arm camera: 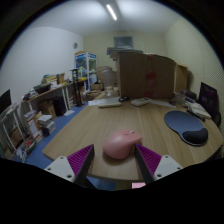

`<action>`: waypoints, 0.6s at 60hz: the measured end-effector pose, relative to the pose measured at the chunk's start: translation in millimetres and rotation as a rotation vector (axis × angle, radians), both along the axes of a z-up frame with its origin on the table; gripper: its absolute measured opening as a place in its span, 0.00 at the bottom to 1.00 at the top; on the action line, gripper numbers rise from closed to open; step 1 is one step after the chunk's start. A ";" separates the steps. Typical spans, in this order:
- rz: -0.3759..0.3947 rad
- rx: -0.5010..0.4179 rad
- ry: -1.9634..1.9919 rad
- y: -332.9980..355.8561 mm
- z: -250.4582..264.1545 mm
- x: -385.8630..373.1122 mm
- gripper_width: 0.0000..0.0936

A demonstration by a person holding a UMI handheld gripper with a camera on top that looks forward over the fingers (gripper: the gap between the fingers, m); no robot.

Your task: Arrange mouse

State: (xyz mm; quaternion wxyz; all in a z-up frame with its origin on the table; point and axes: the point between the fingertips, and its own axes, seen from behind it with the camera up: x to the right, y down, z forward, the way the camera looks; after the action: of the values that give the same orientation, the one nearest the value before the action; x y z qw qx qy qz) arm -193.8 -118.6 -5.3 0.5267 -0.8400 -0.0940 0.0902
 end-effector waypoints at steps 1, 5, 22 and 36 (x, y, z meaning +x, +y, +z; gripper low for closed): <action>-0.008 -0.001 -0.005 3.7 -0.4 -0.8 0.90; -0.031 0.003 -0.028 20.2 -2.0 -2.4 0.90; -0.097 0.059 -0.028 56.2 -2.1 -12.0 0.55; -0.023 0.105 -0.078 50.3 8.1 -14.1 0.38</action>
State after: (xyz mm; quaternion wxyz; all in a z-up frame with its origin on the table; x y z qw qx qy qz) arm -207.9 -68.3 2.8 0.5670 -0.8152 -0.1093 0.0462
